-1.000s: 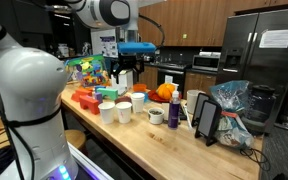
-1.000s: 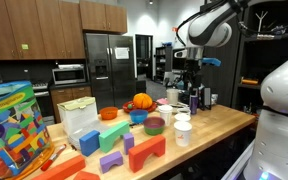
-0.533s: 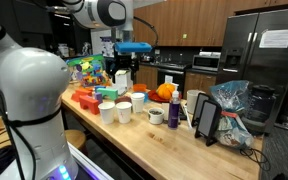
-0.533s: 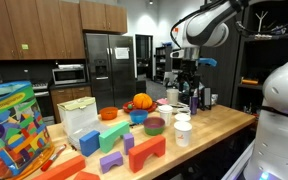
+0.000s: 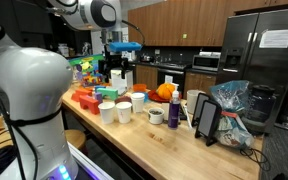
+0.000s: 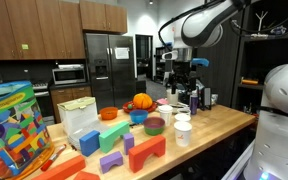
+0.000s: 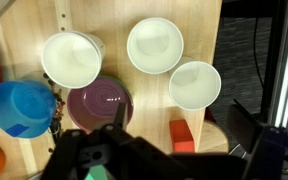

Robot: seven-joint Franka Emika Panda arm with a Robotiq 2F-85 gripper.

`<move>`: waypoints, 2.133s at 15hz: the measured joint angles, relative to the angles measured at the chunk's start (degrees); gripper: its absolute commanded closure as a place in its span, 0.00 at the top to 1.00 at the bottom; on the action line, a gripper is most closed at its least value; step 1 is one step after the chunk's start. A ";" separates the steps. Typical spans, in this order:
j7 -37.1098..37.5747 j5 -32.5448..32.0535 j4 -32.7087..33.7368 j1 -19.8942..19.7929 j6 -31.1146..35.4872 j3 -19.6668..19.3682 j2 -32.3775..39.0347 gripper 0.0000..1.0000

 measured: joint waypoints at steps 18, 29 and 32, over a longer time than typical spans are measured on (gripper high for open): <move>-1.87 -0.59 -0.13 7.20 1.08 7.86 12.45 1.00; -2.90 -1.65 0.02 6.95 4.30 7.98 14.05 1.00; -4.25 -4.23 0.01 6.43 10.68 7.90 15.40 1.00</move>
